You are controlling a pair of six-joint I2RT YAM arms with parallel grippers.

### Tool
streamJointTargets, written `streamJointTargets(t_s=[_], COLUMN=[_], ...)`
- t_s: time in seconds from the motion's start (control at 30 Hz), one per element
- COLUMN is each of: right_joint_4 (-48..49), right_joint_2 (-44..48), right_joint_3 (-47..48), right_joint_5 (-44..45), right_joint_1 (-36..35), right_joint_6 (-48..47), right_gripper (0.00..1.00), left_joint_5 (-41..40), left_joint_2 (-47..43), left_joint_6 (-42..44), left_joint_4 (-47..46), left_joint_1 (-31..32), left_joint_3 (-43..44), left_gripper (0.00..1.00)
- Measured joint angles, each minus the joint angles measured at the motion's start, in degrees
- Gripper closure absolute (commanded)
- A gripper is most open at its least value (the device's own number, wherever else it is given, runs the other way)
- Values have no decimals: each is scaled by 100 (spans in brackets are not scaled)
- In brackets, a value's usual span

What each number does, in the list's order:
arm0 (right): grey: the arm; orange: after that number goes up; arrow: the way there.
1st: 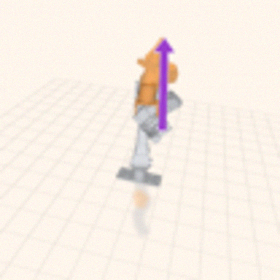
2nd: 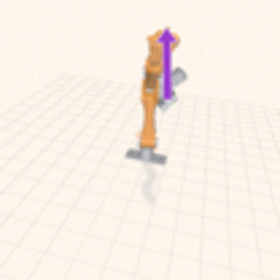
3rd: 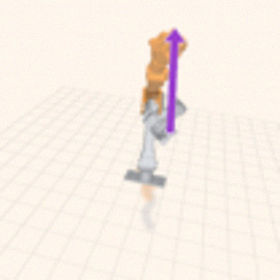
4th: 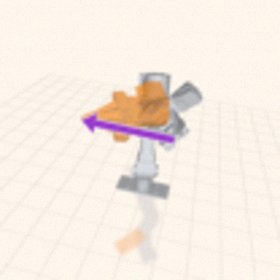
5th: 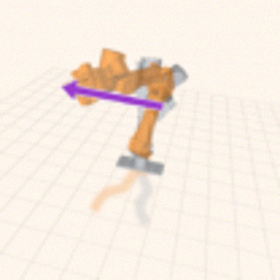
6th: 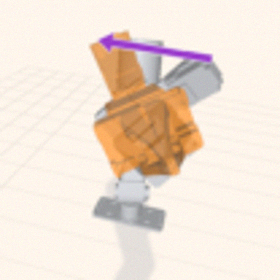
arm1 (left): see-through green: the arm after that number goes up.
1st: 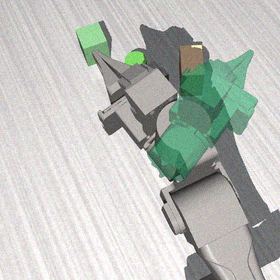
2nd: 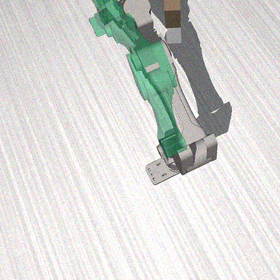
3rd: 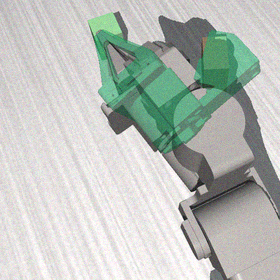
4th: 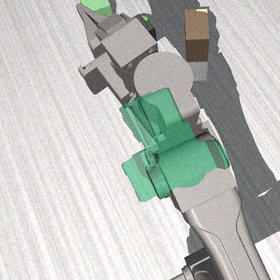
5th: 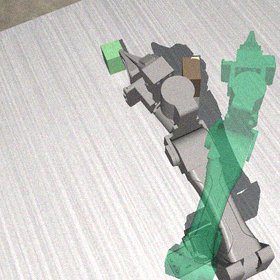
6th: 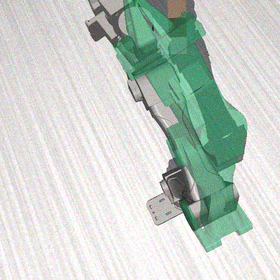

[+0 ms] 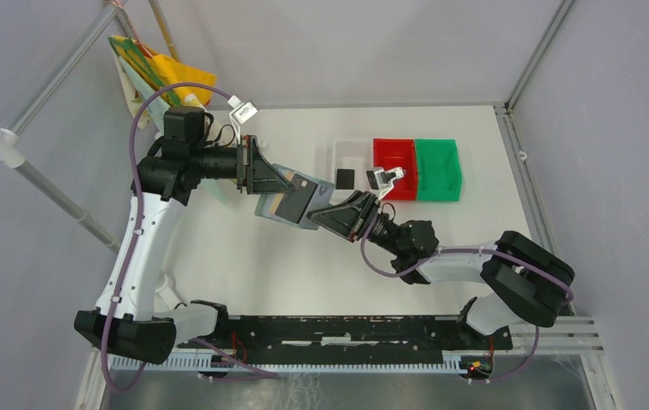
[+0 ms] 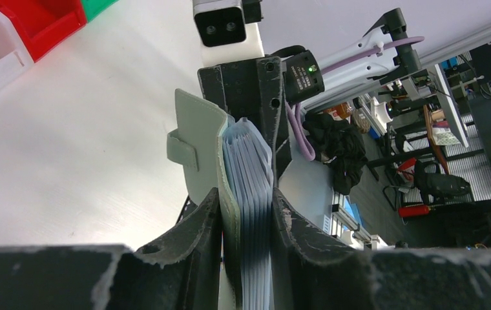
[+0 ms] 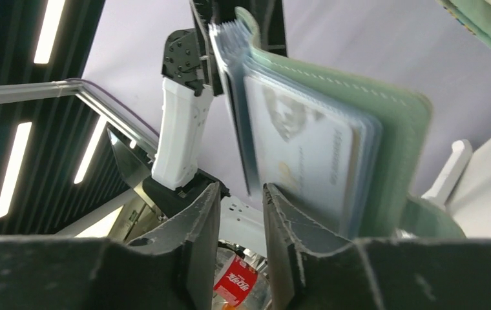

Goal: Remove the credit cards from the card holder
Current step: Remove the credit card from the card holder.

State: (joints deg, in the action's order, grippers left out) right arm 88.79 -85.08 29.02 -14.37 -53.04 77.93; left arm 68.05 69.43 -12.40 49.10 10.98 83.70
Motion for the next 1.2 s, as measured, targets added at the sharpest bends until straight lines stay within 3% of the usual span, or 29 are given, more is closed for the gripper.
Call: streamJointTargets(t_s=[0.47,0.67,0.77,1.03,1.2], right_joint_4=[0,-50,-57,-20,-15], right_joint_2=[-284,-433,-468,-457,-444], right_joint_3=[511,675,678,673,597], right_joint_5=[-284,-369,-356,-341,-343], right_joint_1=[-22,-22,-22,-20,-20], right_joint_6=[7,15,35,39,42], right_gripper=[58,90,100,100,100], left_joint_5=[-111,-129,-138,-24,173], left_joint_2=[-2,-52,-98,-107,-107], left_joint_6=[2,0,4,9,66], left_joint_4=[0,-17,-9,26,114], left_joint_1=[-4,-35,-35,-35,-37], left_joint_3=[-9,-9,-9,-52,-63], left_gripper=[70,66,63,52,61])
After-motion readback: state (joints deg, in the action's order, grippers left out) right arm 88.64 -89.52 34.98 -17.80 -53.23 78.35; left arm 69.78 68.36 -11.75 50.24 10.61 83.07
